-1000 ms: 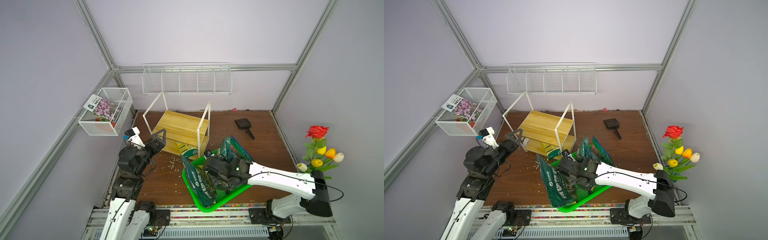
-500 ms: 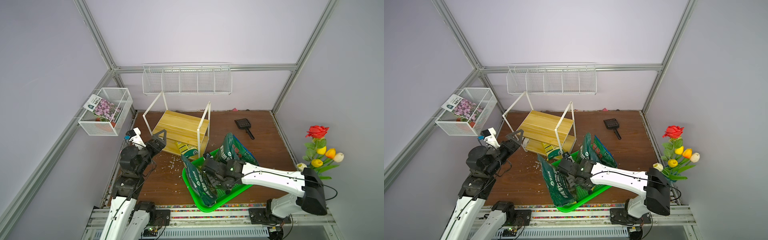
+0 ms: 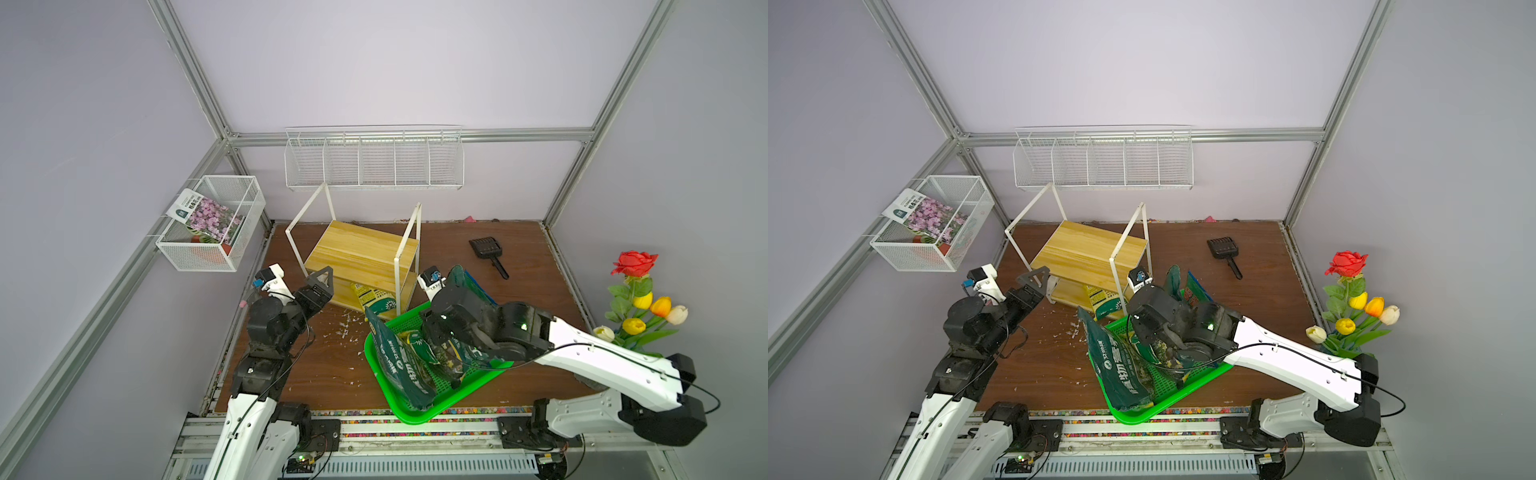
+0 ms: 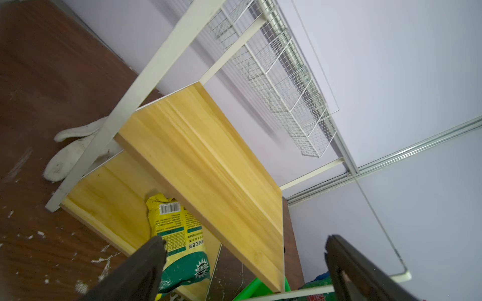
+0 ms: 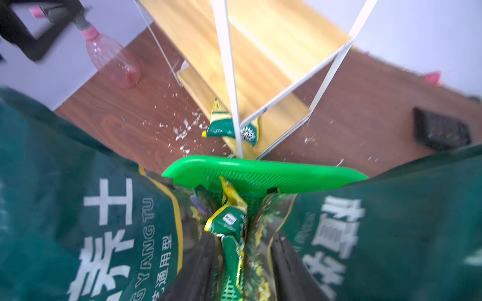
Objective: Take down the fertilizer bag from the shelf
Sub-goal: Place the fertilizer bag in the storage box, then pick up the fertilizer bag from the shelf.
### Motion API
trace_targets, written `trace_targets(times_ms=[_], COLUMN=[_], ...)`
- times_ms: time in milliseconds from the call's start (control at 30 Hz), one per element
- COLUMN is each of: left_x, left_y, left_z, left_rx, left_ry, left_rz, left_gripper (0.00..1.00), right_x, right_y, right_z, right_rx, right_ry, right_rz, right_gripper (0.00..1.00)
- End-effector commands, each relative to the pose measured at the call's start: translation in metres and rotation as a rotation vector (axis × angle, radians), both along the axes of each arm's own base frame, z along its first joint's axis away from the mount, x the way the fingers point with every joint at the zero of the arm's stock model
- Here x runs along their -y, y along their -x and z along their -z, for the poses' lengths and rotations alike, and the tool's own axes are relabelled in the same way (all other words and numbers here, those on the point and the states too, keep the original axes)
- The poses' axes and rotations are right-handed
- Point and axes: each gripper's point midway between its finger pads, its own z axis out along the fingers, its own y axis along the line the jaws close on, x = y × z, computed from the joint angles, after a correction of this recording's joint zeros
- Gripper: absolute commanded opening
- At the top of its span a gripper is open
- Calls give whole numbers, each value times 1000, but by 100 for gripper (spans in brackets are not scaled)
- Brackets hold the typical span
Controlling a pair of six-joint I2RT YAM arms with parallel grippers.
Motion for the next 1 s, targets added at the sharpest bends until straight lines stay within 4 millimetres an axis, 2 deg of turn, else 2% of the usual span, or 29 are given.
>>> trace_targets(times_ms=[0,233,367,467,733,833,967], left_x=[1,8,18,27,51,62,65], left_y=[-2,1,2,-3,-28,-37,-46], left_z=[31,103,123,138,174,184,187], left_rx=[-64,-168,-187,-211,-305,-354,-348], left_ry=[34,152,135,118,149,158,189], left_rz=[5,32,98,153,277,331,336], left_gripper=[98,86,81,70,70,74,79], right_x=[14,30,40,44,38,39,42], right_y=[-12,-35,-47,-53,-61,-61,-63], right_z=[-21,-56,-69,-70,-63,-62,-62], right_rx=[84,140,163,169,155,155,165], right_ry=[36,-40,-55,-53,-43,-35,-26], right_rz=[11,55,86,105,114,120,130], right_gripper=[42,44,45,45,45,45,45])
